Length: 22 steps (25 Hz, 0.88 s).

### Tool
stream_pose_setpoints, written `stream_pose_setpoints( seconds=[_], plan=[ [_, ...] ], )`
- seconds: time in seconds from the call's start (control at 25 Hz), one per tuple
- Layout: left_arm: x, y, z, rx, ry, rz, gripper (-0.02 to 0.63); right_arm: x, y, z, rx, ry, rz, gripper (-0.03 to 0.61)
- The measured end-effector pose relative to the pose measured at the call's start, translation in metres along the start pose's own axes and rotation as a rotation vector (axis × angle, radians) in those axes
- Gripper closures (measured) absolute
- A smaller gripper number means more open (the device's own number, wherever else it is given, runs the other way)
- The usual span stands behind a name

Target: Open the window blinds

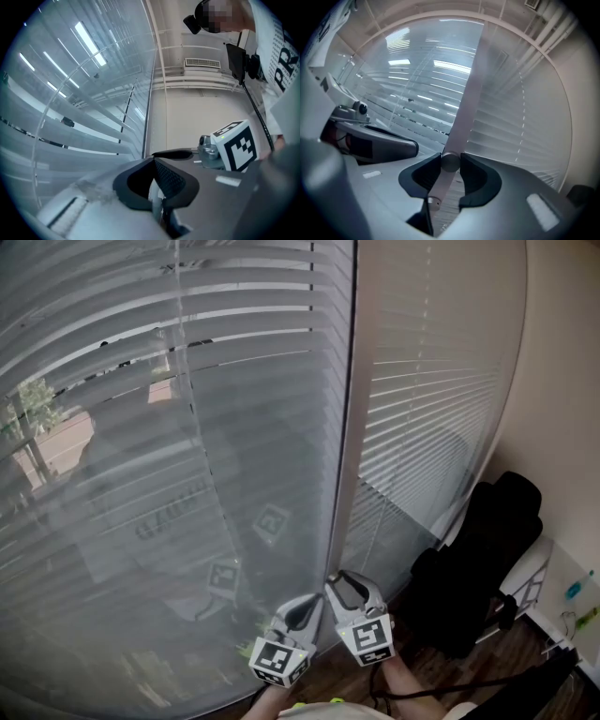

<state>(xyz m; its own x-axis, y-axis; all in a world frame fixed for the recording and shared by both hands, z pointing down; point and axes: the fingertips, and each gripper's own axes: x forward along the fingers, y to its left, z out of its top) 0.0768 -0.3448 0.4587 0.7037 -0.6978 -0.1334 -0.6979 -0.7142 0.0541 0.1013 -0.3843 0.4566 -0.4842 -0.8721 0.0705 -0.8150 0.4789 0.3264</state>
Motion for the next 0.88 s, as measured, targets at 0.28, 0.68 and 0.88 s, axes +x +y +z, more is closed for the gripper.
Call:
stream_pose_setpoints(
  seconds=[0.28,0.68,0.88],
  plan=[
    [0.000,0.001,0.000,0.006,0.002,0.001,0.618,-0.005,0.008,0.001,-0.407,0.060,0.034,0.430],
    [0.000,0.000,0.000,0.002,0.001,-0.006,0.618,0.004,0.008,-0.006,-0.510,0.097,0.025,0.443],
    [0.000,0.000,0.000,0.004,0.005,-0.006,0.618,0.004,0.007,-0.005,-0.404,0.082,0.028,0.445]
  ],
)
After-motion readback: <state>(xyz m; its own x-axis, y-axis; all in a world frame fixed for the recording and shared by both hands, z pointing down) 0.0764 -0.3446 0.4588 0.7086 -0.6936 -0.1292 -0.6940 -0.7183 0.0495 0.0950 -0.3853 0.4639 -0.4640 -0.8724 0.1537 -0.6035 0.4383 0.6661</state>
